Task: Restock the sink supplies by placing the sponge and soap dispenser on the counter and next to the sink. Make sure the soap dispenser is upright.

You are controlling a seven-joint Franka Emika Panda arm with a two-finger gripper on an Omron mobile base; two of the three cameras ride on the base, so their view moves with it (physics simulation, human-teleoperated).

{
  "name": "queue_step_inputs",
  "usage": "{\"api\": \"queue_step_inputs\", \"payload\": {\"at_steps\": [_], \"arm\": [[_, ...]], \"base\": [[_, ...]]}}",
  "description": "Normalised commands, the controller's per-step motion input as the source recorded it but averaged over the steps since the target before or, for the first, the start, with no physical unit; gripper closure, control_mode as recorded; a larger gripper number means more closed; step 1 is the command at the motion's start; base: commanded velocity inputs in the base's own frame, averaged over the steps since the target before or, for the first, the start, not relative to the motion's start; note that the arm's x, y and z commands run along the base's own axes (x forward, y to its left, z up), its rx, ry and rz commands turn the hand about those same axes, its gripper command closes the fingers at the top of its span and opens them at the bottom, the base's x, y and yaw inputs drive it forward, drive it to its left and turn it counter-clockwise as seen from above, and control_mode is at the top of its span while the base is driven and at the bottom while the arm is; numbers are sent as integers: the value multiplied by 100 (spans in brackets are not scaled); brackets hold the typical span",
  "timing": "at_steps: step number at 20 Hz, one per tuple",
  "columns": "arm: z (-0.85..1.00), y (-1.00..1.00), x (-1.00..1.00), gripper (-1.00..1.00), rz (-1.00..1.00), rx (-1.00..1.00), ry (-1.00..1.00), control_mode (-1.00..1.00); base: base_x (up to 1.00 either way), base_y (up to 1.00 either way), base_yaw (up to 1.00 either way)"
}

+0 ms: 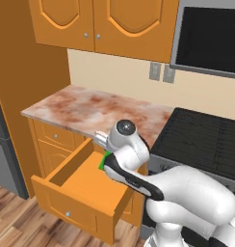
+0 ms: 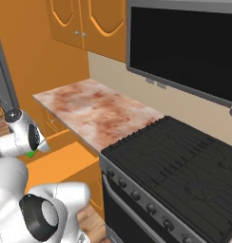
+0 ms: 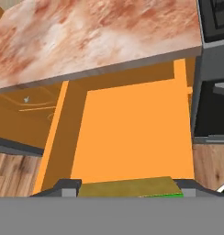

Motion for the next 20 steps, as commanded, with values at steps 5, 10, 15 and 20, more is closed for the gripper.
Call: {"api": "queue_step_inputs", "payload": {"at_steps": [5,10,15,20], "arm": [[67,-41,-59,100,-5,0,-6,-100],[39,-77,-77,100,0,0,-6,-100],[11,-97,-77,100,0,1,-2,-100],[1,-88,-31,100,0,2,0,-100]], "base": [[0,0,0],[0,0,0],[0,0,0],[0,0,0]]}}
